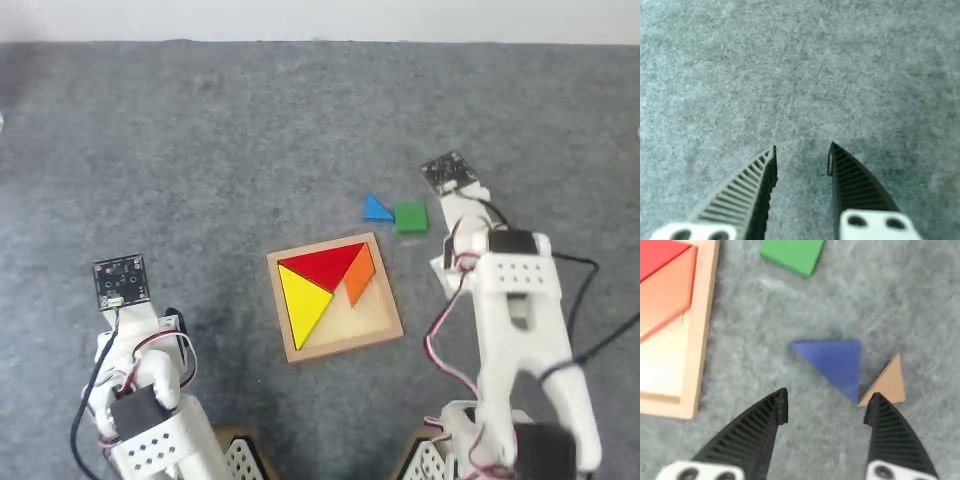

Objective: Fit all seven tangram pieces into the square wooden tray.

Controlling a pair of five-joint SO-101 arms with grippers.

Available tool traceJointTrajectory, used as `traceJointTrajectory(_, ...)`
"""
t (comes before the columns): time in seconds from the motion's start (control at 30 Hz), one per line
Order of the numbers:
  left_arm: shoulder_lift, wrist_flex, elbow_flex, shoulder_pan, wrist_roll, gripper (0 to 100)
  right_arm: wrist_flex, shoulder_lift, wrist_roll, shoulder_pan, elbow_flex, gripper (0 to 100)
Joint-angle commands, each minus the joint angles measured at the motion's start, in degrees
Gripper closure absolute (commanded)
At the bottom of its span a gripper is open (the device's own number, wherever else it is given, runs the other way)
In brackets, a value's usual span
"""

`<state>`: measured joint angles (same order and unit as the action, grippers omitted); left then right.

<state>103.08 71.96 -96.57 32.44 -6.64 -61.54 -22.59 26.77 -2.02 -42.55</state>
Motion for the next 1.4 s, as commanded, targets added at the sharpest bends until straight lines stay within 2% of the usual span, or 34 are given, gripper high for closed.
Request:
traceJointTrajectory(0.0, 1.05, 0.26, 0.22, 0.18, 0.44, 83, -0.92, 5.76, 2.81, 4.97, 9.14, 73.2)
traceJointTrajectory(0.2, 1.05, 0.26, 0.22, 0.18, 0.44, 83, -1.98, 9.27, 10.73, 15.87, 9.58, 73.2)
traceJointTrajectory(0.3, 1.05, 0.26, 0.22, 0.18, 0.44, 83, -1.98, 10.33, 13.36, 17.27, 8.09, 73.2)
traceJointTrajectory(0.47, 1.05, 0.26, 0.22, 0.18, 0.44, 83, -0.13, 13.05, 13.19, 17.36, 7.56, 73.2)
traceJointTrajectory(0.63, 1.05, 0.26, 0.22, 0.18, 0.44, 83, 5.14, 17.36, 10.9, 17.19, 9.85, 73.1)
traceJointTrajectory(0.97, 1.05, 0.26, 0.22, 0.18, 0.44, 83, 7.16, 35.21, 2.81, 16.84, 23.3, 73.5)
traceJointTrajectory(1.17, 1.05, 0.26, 0.22, 0.18, 0.44, 83, 6.11, 40.84, 1.85, 16.84, 27.25, 92.9)
traceJointTrajectory(1.37, 1.05, 0.26, 0.22, 0.18, 0.44, 83, 5.67, 35.56, -2.64, 16.92, 26.55, 93.4)
